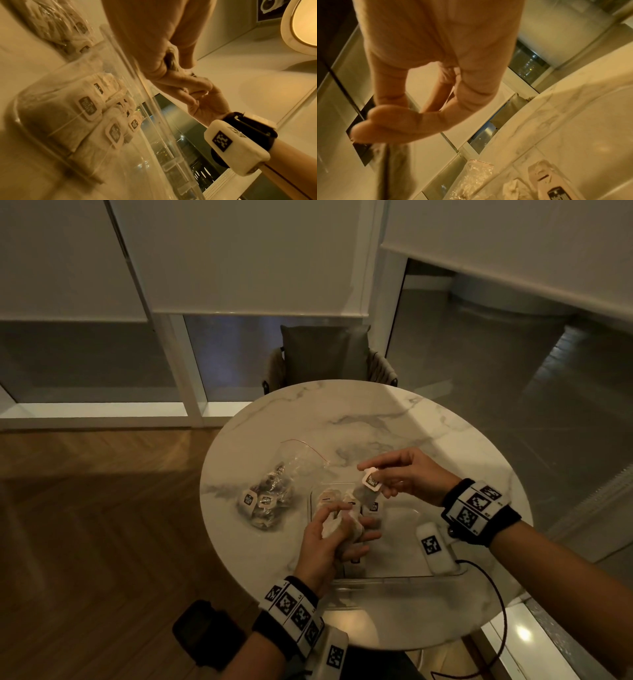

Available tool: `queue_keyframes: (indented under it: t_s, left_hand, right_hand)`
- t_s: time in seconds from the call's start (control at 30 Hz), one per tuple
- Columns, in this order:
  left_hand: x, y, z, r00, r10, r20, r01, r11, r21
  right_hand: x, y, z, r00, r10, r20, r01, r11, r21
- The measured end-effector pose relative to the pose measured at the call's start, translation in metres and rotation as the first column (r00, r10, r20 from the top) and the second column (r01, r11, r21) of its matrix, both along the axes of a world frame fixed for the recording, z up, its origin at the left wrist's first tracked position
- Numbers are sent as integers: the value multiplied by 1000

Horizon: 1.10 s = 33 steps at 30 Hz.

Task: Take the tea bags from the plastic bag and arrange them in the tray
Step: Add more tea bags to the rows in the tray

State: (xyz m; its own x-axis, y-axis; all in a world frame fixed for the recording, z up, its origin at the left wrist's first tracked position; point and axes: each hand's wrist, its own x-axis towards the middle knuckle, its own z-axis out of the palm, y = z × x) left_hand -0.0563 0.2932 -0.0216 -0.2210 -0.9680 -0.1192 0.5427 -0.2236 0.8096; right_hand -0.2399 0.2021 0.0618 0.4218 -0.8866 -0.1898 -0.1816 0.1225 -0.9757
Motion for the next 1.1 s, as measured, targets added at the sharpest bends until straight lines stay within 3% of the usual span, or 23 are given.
queue_keyframes:
  t_s: [0.13, 0.23, 0.4, 0.67, 0.83, 0.97, 1.1]
  left_hand:
    - [1, -2, -1, 999, 29, -25, -28, 998, 64]
    - [0, -3, -5, 998, 58, 37, -60, 995, 74]
    - [0, -5, -10, 996, 73, 59, -75, 996, 44]
    - [1, -4, -12, 991, 10, 131, -6, 1000, -30]
    - [-3, -4, -11, 982, 95, 161, -94, 995, -13]
    - [-4, -5, -13, 980, 146, 138, -148, 989, 2]
    - [-5, -6, -15, 972, 180, 152, -186, 982, 27]
  right_hand:
    - [1, 3, 4, 991, -21, -130, 9, 995, -96]
    - [3, 6, 5, 998, -23, -62, 19, 998, -62]
    - [10, 11, 6, 981, 76, -176, -94, 991, -96]
    - [18, 12, -1, 971, -19, -239, -30, 979, -200]
    - [19, 14, -3, 966, 30, -258, -87, 973, -215]
    - [21, 13, -6, 925, -49, -378, -56, 963, -263]
    - [24, 13, -8, 924, -77, -375, -34, 959, -282]
